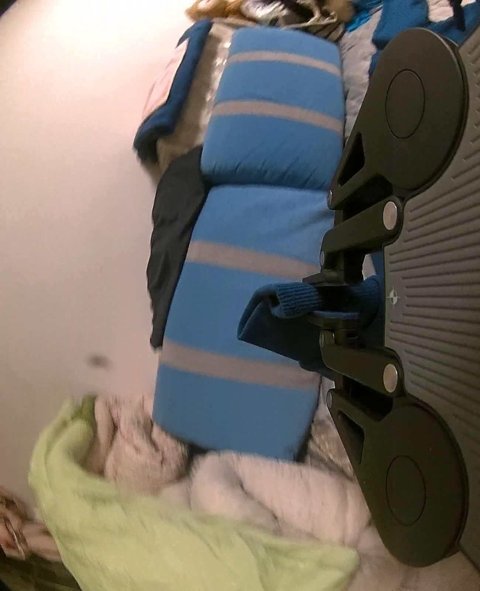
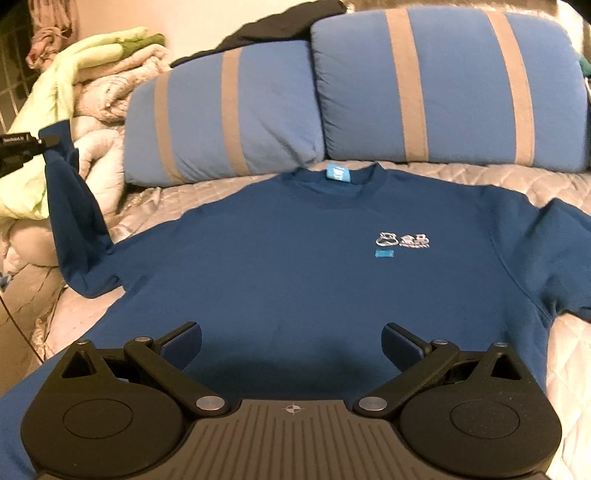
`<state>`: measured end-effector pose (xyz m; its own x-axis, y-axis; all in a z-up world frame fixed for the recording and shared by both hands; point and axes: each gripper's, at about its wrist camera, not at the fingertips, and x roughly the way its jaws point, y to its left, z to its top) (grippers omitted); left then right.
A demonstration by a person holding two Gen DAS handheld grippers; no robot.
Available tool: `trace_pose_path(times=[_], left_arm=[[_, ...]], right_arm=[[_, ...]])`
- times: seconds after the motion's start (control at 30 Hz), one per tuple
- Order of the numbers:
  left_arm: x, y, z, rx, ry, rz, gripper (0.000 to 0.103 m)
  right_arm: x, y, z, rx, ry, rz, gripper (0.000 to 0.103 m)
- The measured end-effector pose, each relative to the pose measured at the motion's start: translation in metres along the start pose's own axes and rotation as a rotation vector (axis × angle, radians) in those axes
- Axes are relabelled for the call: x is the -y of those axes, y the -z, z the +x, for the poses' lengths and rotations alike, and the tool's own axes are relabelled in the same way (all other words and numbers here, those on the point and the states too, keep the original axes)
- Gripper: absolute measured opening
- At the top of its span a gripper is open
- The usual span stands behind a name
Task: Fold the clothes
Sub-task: 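Grasp the cuff with the left tool and lift it across the body, then lay the sleeve over the chest and open the left tool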
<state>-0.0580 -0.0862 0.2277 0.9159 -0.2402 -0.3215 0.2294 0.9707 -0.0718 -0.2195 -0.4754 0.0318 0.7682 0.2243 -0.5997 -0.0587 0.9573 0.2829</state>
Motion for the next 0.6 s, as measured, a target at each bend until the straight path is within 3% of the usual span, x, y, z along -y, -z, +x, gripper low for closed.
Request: trace_pose_path(times=[0.3,0.6], left_arm=[[0.066,-0.013,0.018,-0.007,0.129,0.067,0.011],[0.175,-0.009,0.033,-0.018,0.319,0.19,0.015]], right_arm=[[0.003,0.0,0.003,-0.017,0.013,0.02,0.103],[0.009,-0.001,0.001,-0.016,-0.013,0.053,0.103]])
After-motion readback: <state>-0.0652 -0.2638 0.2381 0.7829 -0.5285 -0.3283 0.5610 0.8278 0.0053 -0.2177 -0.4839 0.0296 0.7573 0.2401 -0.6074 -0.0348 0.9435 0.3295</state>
